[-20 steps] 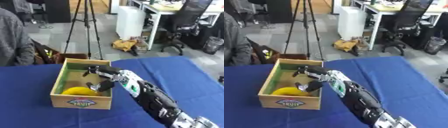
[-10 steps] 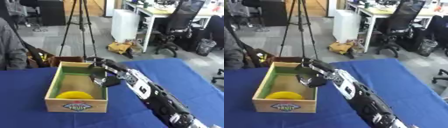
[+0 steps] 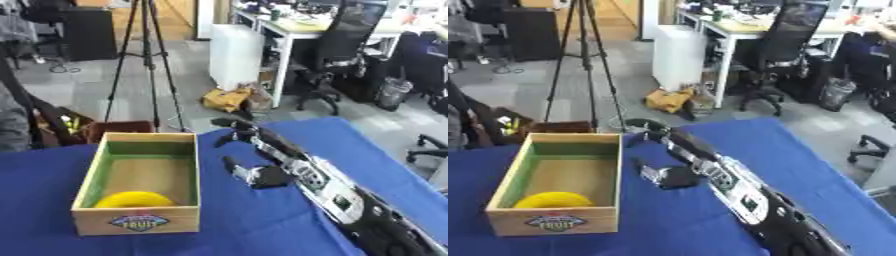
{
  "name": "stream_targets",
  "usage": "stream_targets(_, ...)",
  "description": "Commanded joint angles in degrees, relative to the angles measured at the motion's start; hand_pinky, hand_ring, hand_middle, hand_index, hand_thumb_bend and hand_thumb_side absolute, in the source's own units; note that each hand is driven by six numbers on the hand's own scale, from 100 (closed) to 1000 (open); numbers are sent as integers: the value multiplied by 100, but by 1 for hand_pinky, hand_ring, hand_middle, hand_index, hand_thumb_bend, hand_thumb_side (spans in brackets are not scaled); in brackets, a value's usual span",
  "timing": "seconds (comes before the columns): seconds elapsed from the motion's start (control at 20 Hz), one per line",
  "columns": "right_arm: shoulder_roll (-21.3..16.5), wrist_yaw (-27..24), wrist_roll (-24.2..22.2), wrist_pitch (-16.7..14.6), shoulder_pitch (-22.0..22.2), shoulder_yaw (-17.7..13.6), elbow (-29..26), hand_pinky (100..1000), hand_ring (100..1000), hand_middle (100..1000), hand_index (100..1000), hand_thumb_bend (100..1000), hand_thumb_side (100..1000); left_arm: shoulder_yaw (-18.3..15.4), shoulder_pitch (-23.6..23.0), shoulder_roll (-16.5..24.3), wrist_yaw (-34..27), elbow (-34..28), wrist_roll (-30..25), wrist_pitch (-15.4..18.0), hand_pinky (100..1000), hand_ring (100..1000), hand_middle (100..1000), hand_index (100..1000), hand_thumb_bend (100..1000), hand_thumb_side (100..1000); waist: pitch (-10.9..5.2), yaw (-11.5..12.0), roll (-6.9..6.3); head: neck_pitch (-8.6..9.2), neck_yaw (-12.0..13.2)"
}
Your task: Pick up objects on the table and place them in the box.
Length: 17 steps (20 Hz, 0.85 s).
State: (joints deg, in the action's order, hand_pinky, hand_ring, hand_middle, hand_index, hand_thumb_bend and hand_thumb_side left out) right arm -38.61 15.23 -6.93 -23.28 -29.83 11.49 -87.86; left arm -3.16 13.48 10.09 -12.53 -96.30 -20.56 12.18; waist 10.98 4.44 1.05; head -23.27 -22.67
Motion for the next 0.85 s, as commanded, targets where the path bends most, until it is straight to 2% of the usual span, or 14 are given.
stream_targets(0.05,-224,-339,-127,295,43,-142,-439,842,1000,979,785,100,808,-91,12,134,32,-98,58,36,722,608,429,609,220,952,-98,-38,-6,65,-8)
stream_targets(0.4,-258,-1005,-499,774,170,-217,-896,842,1000,978,783,100,815,-144,-41,149,73,-93,122,73,711,607,429,609,219,955,-90,-117,-51,14,-16)
stream_targets(0.85,-319,-1864,-905,1057,138,-326,-998,842,1000,978,782,100,823,-140,-59,137,82,-89,125,69,710,609,429,610,219,958,-92,-107,-49,2,-12)
